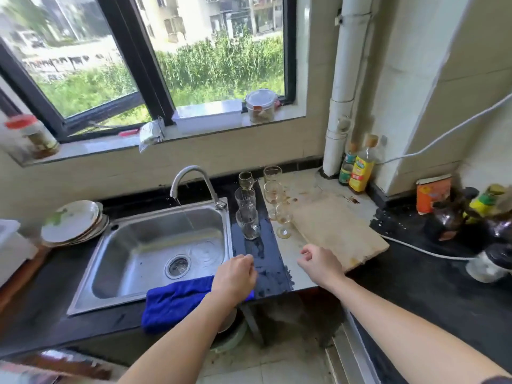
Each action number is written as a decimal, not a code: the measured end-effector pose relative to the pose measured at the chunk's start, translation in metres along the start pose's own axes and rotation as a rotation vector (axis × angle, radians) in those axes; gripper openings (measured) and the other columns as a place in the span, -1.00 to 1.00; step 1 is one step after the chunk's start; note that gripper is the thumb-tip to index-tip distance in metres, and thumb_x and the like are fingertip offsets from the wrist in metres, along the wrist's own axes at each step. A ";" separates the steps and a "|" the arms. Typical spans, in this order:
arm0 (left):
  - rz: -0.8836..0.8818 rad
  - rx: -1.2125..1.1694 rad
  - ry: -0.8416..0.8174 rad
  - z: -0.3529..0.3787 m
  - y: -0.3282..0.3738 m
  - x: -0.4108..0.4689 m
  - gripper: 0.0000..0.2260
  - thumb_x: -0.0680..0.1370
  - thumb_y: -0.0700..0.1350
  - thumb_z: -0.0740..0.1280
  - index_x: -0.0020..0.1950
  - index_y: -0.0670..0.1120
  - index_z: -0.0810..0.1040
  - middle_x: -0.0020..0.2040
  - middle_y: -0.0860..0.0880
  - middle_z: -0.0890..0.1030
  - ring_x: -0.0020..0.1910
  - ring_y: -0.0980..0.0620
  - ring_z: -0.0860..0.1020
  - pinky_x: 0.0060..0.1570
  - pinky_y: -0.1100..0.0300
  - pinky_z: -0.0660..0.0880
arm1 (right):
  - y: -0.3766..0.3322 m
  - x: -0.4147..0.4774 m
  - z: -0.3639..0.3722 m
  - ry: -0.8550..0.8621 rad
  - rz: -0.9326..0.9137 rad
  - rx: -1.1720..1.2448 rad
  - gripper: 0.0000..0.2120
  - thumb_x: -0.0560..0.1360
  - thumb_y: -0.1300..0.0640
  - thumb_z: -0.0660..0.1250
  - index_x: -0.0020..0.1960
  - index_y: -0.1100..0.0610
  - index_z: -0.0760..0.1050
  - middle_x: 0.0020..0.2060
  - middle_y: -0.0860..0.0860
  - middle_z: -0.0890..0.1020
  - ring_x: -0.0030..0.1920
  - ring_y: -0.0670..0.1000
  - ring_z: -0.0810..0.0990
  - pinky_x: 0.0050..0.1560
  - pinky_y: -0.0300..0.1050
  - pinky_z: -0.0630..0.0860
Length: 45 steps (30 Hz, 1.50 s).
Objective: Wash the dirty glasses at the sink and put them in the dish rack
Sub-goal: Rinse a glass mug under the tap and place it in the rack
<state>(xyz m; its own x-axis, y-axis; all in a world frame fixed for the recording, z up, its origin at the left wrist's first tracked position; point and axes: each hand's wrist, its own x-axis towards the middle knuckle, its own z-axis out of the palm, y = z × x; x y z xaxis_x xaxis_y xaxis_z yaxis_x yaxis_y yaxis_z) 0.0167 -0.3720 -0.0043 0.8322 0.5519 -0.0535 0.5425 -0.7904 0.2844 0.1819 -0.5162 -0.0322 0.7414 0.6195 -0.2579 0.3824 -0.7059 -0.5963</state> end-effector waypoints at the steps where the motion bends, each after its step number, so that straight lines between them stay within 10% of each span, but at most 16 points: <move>1: -0.042 -0.015 -0.003 0.000 -0.006 0.011 -0.82 0.59 -0.08 0.15 0.00 -0.13 0.50 -0.01 -0.08 0.58 -0.02 -0.12 0.53 -0.14 0.08 0.42 | -0.008 0.020 0.003 -0.028 -0.016 -0.005 -0.70 0.53 0.01 0.24 0.22 0.06 0.53 0.08 0.01 0.64 0.04 0.06 0.57 -0.05 -0.14 0.47; 16: -0.382 -0.150 0.001 0.002 -0.113 0.065 -0.78 0.58 -0.08 0.19 0.15 -0.08 0.54 0.10 -0.04 0.61 0.09 -0.06 0.53 0.00 0.12 0.42 | -0.103 0.204 0.083 -0.135 0.205 0.011 -0.45 0.55 -0.23 0.15 0.40 0.08 0.36 0.21 0.10 0.59 0.14 0.18 0.59 0.14 0.04 0.51; 26: -0.364 -0.229 -0.140 -0.003 -0.228 0.133 -0.78 0.58 -0.08 0.17 0.13 -0.07 0.55 0.06 -0.05 0.64 0.06 -0.09 0.55 -0.06 0.12 0.43 | -0.158 0.214 0.108 -0.066 0.154 -0.295 -0.74 0.55 -0.02 0.10 -0.08 0.08 0.50 -0.15 0.00 0.67 -0.07 0.08 0.63 -0.06 -0.09 0.50; 35: -0.712 -0.908 -0.289 0.022 -0.314 0.164 -0.82 0.53 -0.03 0.25 -0.18 -0.11 0.46 -0.24 -0.16 0.49 -0.28 -0.16 0.46 -0.24 0.11 0.31 | -0.273 0.229 0.176 -0.372 0.318 0.274 -0.80 0.58 0.21 0.08 0.04 0.08 0.47 -0.55 0.00 0.58 -0.45 0.01 0.61 -0.48 -0.20 0.37; 45: -1.037 -1.908 -0.106 0.029 -0.331 0.186 -0.69 0.63 0.05 0.15 0.06 -0.15 0.56 -0.14 -0.15 0.63 -0.26 -0.08 0.57 -0.23 0.09 0.49 | -0.305 0.244 0.205 -0.623 0.569 0.579 -0.79 0.59 0.26 0.14 -0.14 0.25 0.52 -0.36 0.12 0.66 -0.37 0.05 0.67 -0.52 -0.27 0.35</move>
<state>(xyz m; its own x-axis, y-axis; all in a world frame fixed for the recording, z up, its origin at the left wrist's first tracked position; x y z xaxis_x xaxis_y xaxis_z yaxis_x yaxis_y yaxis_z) -0.0044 -0.0153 -0.1361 0.4355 0.4258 -0.7931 -0.0023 0.8816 0.4721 0.1336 -0.0794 -0.0695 0.2482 0.4289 -0.8686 -0.3844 -0.7794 -0.4948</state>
